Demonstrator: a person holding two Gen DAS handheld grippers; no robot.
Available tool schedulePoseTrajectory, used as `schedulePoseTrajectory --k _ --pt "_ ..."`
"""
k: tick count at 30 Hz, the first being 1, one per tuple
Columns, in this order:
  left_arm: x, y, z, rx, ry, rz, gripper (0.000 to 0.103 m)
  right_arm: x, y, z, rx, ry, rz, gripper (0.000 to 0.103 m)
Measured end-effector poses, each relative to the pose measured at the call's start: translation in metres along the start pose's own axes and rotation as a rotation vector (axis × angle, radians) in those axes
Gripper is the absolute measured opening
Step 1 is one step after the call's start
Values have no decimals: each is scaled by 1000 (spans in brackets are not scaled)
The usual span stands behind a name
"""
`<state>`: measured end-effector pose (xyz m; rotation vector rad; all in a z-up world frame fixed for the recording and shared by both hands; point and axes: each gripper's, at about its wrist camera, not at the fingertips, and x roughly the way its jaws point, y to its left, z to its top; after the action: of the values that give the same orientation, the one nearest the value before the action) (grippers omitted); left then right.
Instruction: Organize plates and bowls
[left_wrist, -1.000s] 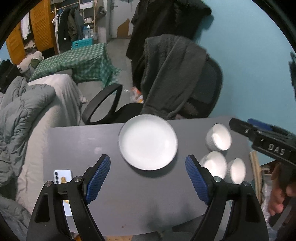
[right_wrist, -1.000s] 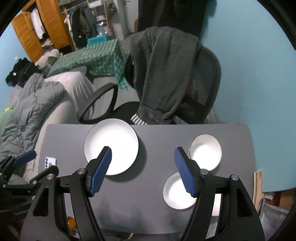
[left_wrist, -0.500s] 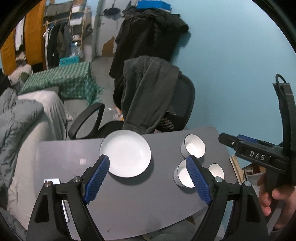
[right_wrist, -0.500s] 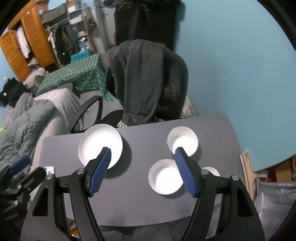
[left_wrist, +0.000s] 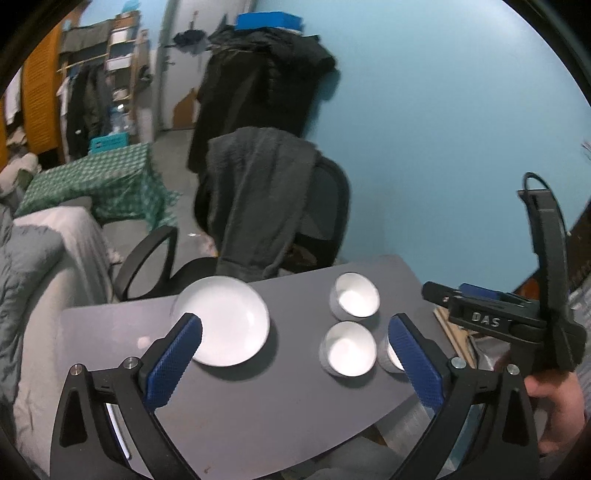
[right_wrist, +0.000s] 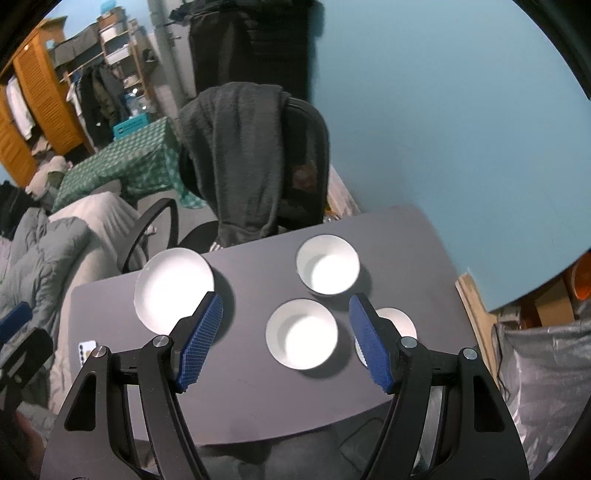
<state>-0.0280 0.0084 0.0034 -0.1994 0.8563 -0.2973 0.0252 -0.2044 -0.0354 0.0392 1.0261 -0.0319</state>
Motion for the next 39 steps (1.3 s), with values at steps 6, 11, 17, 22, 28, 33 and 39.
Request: schedulePoseTrajectory --k 6,11,17,22,28,33,39 --pt "11 -16 6 15 17 -47 102 -2 -28 -2 43 12 -30 70" --pt "22 -25 10 -15 36 -50 102 5 -54 0 55 31 -33 70" --pt "38 -40 12 -53 84 -23 102 21 -81 4 29 53 -4 70" --pt "64 -45 14 -98 162 -29 102 40 -96 11 -14 72 45 70" --pt "83 -52 18 -96 164 40 102 65 -105 19 -83 96 118 71" --pt "104 -52 18 -80 178 90 102 87 -106 19 -142 127 170 70" --pt "134 -41 6 -165 233 145 102 120 -98 15 -230 176 233 70"
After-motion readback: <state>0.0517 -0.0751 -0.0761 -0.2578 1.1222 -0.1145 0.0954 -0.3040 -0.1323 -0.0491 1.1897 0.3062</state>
